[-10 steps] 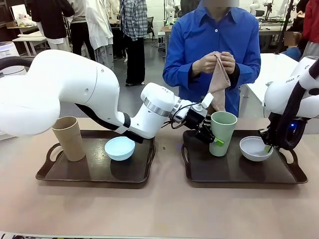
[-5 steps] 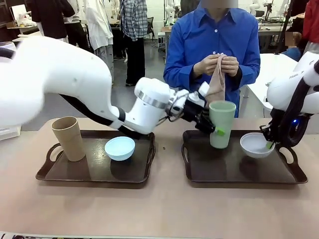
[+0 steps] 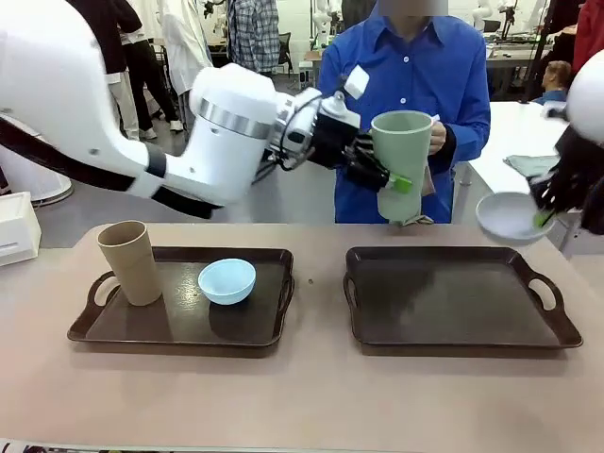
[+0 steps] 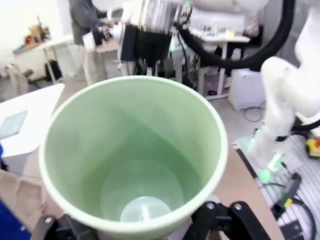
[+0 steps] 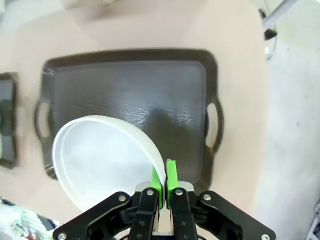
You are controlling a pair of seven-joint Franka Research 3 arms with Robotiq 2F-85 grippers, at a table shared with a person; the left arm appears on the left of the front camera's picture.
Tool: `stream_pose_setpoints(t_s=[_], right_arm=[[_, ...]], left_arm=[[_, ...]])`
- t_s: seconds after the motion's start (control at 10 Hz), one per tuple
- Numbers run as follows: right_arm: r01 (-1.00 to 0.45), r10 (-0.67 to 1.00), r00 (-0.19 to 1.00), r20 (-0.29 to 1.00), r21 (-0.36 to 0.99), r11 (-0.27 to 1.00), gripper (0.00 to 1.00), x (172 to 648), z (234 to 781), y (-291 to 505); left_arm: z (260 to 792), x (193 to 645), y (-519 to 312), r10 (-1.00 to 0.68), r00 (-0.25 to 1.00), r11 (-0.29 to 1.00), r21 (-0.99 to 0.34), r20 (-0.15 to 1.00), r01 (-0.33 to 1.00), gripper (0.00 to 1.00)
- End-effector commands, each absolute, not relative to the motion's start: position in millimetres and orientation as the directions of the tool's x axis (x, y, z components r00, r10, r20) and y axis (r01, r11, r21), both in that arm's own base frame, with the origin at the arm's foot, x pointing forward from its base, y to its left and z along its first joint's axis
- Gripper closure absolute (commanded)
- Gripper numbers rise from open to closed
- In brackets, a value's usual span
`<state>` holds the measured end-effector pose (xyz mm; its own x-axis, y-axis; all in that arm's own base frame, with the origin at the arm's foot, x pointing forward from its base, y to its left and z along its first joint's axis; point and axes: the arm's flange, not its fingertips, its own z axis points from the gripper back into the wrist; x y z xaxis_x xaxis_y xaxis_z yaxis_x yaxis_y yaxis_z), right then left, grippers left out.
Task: Set up a tray with a mat and arrange the tableware.
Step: Pick up the Picnic Bowl and Reusable plastic cup from the Handle tray in front of the human's position and hold them in the air.
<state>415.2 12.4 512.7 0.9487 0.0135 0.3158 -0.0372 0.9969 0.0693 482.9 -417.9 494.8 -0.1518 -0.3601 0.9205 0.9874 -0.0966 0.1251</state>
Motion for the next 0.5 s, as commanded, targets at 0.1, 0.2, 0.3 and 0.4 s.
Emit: stream_pose_setpoints(t_s=[0.1, 0.2, 0.3, 0.4], right_arm=[[-0.018, -0.003, 0.92, 0.393, 0.048, 0.999, 1.0, 372, 556, 26], [-0.01, -0.009, 0.921, 0.389, 0.048, 0.999, 1.0, 371, 560, 27], [-0.012, -0.013, 0.927, 0.374, 0.063, 0.998, 1.0, 378, 555, 25], [-0.043, 0.014, 0.916, 0.402, 0.064, 0.997, 1.0, 372, 571, 22]], left_arm=[[499, 453, -406, -0.431, -0.183, -0.082, 0.164, 0.884, 0.983, 1.0], [499, 454, -406, -0.434, -0.166, -0.066, 0.153, 0.885, 0.986, 1.0], [499, 455, -403, -0.429, -0.156, -0.045, 0.151, 0.89, 0.987, 1.0], [504, 456, -408, -0.403, -0.187, -0.09, 0.164, 0.896, 0.982, 1.0]])
